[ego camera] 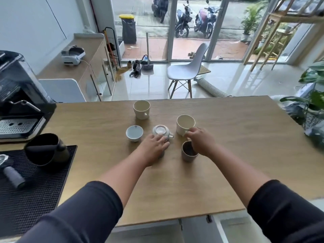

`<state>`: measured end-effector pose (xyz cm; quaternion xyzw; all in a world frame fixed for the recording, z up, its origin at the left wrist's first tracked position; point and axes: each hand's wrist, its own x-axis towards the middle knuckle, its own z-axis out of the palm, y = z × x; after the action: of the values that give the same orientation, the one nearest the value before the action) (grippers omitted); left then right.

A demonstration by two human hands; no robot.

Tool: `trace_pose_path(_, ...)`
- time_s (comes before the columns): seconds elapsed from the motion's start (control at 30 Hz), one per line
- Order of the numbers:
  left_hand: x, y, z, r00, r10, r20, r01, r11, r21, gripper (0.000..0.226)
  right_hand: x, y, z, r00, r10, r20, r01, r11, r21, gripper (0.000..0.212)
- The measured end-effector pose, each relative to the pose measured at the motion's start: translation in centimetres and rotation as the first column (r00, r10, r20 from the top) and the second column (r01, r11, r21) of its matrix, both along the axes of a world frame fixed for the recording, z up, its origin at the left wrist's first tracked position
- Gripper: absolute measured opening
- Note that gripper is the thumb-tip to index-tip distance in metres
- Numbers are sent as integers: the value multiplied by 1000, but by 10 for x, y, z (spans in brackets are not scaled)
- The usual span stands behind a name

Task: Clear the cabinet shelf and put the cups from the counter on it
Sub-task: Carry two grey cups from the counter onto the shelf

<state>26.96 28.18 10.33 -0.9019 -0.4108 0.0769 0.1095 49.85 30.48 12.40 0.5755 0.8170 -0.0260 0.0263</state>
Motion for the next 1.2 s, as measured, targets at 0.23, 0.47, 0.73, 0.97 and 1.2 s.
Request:
trace_pose_path(0.23, 9, 40, -17, 937, -117, -331, 90, 991, -96, 51, 11, 43, -5, 962, 226, 153, -181, 948, -263, 45)
trace_pose_path(0.47, -14, 37, -24, 969, -201, -142, 210, 976, 52, 29, 16, 46, -13, 975, 162, 153, -101, 935, -340, 28)
trace_pose_path(0.73, -42, -5, -36, 707, 399, 584, -326, 916, -231, 58, 13, 29, -12, 990, -33, 139, 95, 877, -470, 37)
trace_pose_path(0.97, -29, -50, -72, -11, 711, 703, -382, 647, -660, 82, -1, 3, -27, 851, -505, -145, 362, 764, -534, 12)
trace_pose_path(1.2, -24, -65, -85, -88, 710, 699, -454, 596, -663, 71, -13, -14, -48, 482, -784, -392, 408, 596, -691, 20)
